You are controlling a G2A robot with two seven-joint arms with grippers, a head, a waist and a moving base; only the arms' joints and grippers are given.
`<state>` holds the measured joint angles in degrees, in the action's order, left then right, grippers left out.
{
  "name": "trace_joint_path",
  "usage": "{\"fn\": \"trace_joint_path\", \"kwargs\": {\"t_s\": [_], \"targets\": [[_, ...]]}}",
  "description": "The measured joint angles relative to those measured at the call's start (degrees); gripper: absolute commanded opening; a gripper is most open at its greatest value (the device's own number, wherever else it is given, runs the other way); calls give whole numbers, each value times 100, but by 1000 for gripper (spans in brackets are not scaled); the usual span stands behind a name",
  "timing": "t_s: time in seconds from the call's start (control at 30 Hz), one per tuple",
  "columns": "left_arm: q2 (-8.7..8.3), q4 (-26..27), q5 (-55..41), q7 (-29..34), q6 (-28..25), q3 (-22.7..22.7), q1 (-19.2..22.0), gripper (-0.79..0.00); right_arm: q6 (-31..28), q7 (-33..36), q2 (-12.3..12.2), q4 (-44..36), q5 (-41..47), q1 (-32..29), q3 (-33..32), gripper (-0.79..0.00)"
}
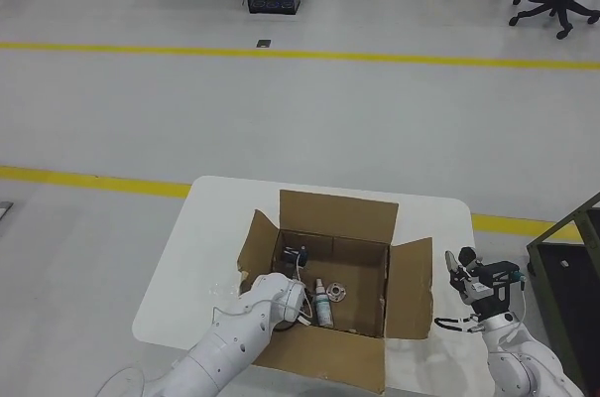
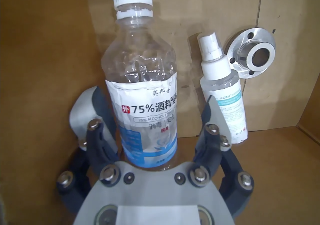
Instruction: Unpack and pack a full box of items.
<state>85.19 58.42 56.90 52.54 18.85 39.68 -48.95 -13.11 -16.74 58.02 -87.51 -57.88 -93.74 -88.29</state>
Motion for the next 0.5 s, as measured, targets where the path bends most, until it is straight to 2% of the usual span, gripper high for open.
{"fn": "trace_joint_path", "kwargs": {"t_s": [0.13,0.2,0.27,0.37,0.4,0.47,0.5], "targets": [[15,-28,22,7,-9,33,-23,-12,0,0,0,0,0,0,0,-456],[23,-36,35,9,-15,51,-31,-89,0,0,0,0,0,0,0,-453],[31,-51,59,13,-20,64,-42,-108,0,0,0,0,0,0,0,-449],[43,-74,93,18,-31,78,-54,-271,0,0,0,0,0,0,0,-437],[47,-83,101,18,-33,85,-56,-376,0,0,0,0,0,0,0,-431],[55,-105,116,4,-38,102,-63,-416,0,0,0,0,0,0,0,-425],[59,-114,121,-2,-39,110,-66,-465,0,0,0,0,0,0,0,-422]]}}
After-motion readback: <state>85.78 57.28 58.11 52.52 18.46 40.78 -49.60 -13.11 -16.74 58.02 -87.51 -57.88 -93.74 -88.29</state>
